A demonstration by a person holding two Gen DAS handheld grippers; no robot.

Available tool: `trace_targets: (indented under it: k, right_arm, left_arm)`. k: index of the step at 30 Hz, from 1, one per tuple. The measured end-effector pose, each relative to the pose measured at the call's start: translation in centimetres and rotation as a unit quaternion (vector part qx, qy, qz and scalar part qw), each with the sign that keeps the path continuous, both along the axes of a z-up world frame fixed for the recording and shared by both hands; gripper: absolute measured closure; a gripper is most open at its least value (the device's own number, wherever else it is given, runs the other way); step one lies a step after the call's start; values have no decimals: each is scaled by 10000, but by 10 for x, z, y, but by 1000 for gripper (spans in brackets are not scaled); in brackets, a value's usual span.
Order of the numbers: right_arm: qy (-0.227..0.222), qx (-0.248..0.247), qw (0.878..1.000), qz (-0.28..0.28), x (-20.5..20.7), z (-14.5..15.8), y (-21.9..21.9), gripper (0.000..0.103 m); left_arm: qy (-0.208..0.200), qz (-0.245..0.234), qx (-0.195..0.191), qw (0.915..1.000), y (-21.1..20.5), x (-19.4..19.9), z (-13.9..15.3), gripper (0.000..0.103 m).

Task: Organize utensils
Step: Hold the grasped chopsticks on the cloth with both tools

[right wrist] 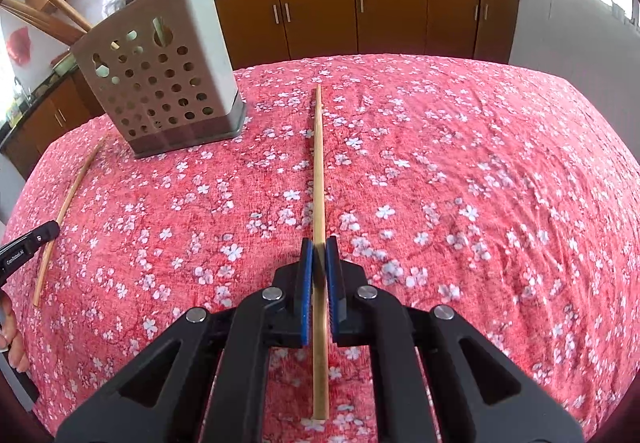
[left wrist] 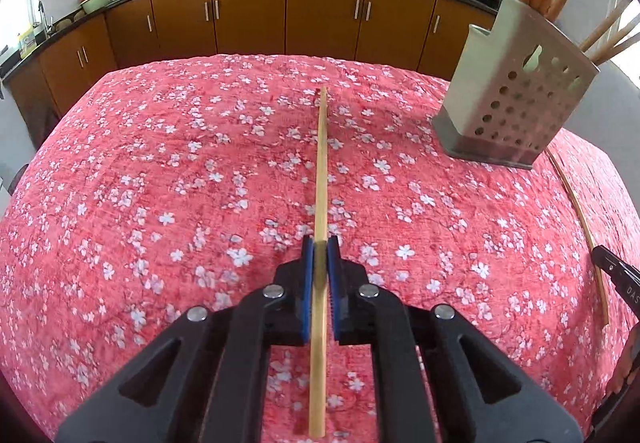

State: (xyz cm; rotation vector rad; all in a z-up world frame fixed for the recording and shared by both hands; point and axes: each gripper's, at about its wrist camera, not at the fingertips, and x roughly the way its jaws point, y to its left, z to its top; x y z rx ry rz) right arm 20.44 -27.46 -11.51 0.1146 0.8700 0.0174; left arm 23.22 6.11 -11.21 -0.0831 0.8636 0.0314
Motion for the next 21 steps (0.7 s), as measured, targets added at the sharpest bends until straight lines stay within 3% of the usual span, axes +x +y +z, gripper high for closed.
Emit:
trace_targets:
  k: [21]
  right_arm:
    - [6, -242, 9997, 26, 1, 0, 4, 95]
  left_arm:
    - [6, 28, -78, 10000, 1, 0, 1, 93]
